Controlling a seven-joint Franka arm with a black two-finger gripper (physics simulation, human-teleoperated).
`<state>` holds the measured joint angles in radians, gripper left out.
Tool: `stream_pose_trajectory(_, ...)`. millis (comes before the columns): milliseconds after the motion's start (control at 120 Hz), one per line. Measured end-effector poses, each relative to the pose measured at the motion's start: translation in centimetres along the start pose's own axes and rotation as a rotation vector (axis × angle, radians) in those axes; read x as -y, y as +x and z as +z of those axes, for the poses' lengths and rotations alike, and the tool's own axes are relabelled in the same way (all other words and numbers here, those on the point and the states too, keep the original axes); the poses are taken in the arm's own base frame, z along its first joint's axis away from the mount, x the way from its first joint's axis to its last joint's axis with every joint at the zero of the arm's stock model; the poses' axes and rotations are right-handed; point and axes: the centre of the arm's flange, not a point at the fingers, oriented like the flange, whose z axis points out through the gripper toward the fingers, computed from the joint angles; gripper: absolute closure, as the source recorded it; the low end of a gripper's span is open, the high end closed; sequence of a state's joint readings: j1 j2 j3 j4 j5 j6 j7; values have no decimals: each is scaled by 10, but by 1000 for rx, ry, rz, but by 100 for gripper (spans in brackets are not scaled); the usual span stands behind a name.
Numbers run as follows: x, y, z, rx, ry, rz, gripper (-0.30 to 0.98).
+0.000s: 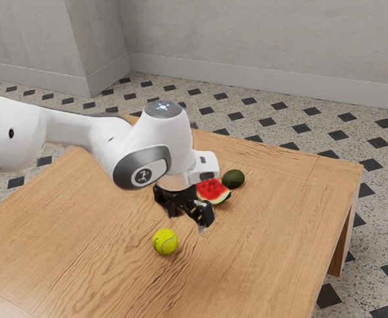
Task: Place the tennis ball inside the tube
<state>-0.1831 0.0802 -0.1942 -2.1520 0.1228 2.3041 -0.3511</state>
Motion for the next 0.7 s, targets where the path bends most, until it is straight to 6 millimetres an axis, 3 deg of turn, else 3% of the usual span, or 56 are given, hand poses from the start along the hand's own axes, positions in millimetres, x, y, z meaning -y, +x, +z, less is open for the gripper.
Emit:
stream_pose_trajectory(92,18,5,4,0,4,-25,0)
stream_pose_trajectory(225,-6,1,25,16,-6,22,0)
stream_pose_trajectory(342,-10,3,42,23,-16,29,0)
stream_pose_trajectory(483,18,25,50,11,-32,-12,0)
stream_pose_trajectory(700,49,31,61,25,-61,-58,0)
